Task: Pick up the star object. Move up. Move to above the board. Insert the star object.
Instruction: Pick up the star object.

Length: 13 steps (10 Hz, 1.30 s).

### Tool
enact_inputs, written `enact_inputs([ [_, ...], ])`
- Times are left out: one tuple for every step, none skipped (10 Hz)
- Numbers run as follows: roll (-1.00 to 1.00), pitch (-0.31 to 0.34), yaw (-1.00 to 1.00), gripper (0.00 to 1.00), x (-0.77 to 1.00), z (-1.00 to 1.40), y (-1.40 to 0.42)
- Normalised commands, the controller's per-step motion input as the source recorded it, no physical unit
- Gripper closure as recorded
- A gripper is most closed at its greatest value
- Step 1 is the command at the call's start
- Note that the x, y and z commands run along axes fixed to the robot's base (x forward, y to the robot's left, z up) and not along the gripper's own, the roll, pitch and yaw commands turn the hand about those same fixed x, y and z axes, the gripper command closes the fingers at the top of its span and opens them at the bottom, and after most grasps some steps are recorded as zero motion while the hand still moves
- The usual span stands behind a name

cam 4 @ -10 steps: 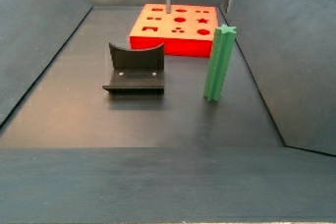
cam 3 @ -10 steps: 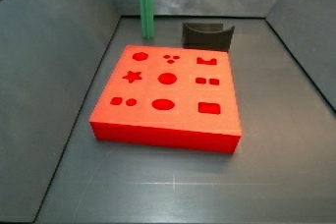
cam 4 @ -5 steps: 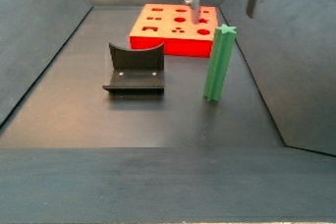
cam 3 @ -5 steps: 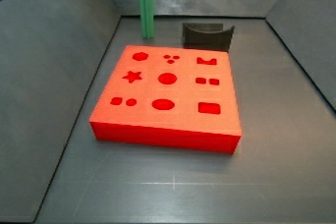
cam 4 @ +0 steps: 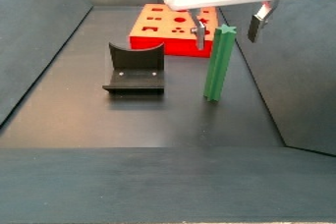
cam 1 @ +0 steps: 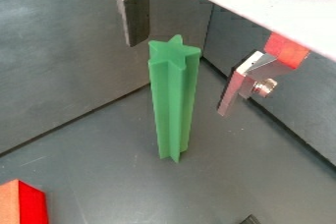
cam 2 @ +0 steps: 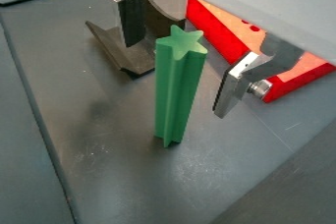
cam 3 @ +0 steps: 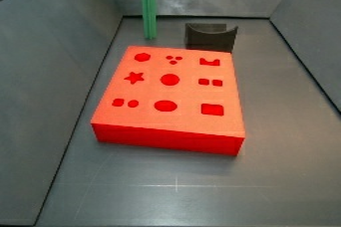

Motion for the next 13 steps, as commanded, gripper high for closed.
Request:
enact_inputs([
  [0.12,-0.023,0.00,0.00,0.00,-0.27,-0.11],
  [0.00,0.000,0.00,1.00,0.00,0.00,0.00],
  [0.00,0.000,0.00,1.00,0.00,0.00,0.00],
  [0.00,0.000,0.00,1.00,0.00,0.00,0.00],
  [0.00,0.000,0.00,1.00,0.00,0.00,0.00],
  [0.00,0.000,0.00,1.00,0.00,0.00,0.00],
  [0.00,0.000,0.00,1.00,0.00,0.00,0.00],
  [0.00,0.000,0.00,1.00,0.00,0.00,0.00],
  [0.00,0.000,0.00,1.00,0.00,0.00,0.00],
  [0.00,0.000,0.00,1.00,0.00,0.00,0.00],
  [0.00,0.000,0.00,1.00,0.00,0.00,0.00],
  [0.00,0.000,0.00,1.00,0.00,0.00,0.00],
  [0.00,0.000,0.00,1.00,0.00,0.00,0.00],
])
